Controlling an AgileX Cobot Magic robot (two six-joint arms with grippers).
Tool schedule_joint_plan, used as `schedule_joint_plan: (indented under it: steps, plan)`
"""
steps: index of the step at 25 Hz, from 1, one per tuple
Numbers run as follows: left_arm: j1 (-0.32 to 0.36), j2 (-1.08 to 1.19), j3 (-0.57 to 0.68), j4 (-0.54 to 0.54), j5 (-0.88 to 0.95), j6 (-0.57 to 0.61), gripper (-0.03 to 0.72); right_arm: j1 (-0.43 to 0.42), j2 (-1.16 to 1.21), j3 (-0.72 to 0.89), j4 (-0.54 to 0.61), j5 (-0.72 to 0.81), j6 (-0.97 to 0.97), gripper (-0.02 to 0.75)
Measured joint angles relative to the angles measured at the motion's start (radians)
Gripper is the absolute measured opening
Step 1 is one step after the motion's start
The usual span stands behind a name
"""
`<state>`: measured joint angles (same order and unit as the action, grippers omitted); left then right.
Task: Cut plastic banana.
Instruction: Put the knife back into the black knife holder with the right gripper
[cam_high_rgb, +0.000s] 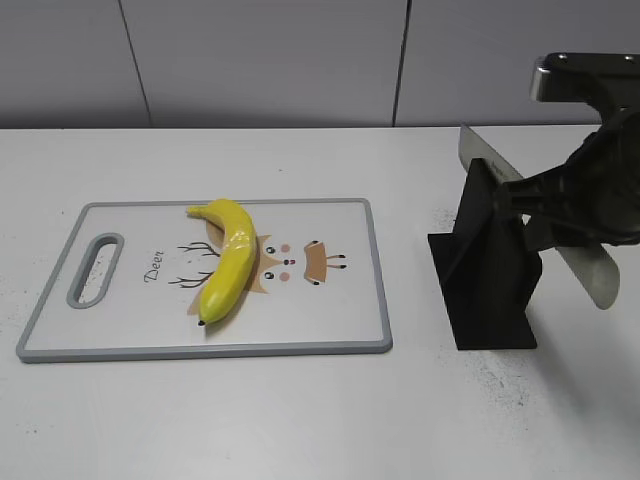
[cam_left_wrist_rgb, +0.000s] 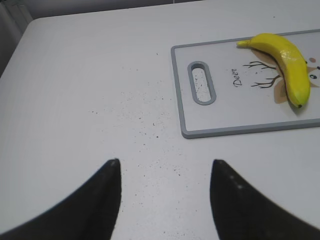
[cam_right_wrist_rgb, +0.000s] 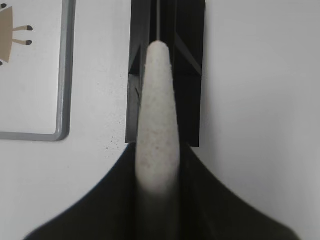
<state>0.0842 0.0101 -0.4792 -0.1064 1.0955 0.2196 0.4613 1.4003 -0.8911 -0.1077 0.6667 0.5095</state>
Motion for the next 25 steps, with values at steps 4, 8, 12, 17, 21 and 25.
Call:
schedule_joint_plan:
  steps: [4,8,12,17,21,25]
  plan:
    - [0.000,0.000,0.000,0.000,0.000,0.000,0.544,0.000,0.004,0.000,0.015,0.018,0.002,0.160]
    - [0.000,0.000,0.000,0.001,0.000,0.000,0.544,0.000,0.024,0.000,0.018,0.032,0.002,0.167]
    - [0.000,0.000,0.000,0.002,0.000,-0.001,0.544,0.000,0.026,0.000,0.018,0.025,0.002,0.391]
    - [0.000,0.000,0.000,0.003,0.000,-0.001,0.544,0.000,0.022,0.000,0.018,0.012,-0.008,0.638]
    - [0.000,0.000,0.000,0.003,0.000,-0.001,0.544,0.000,-0.046,-0.003,0.018,0.014,-0.072,0.652]
    - [0.000,0.000,0.000,0.003,0.000,-0.001,0.544,0.000,-0.174,-0.006,0.031,0.080,-0.196,0.635]
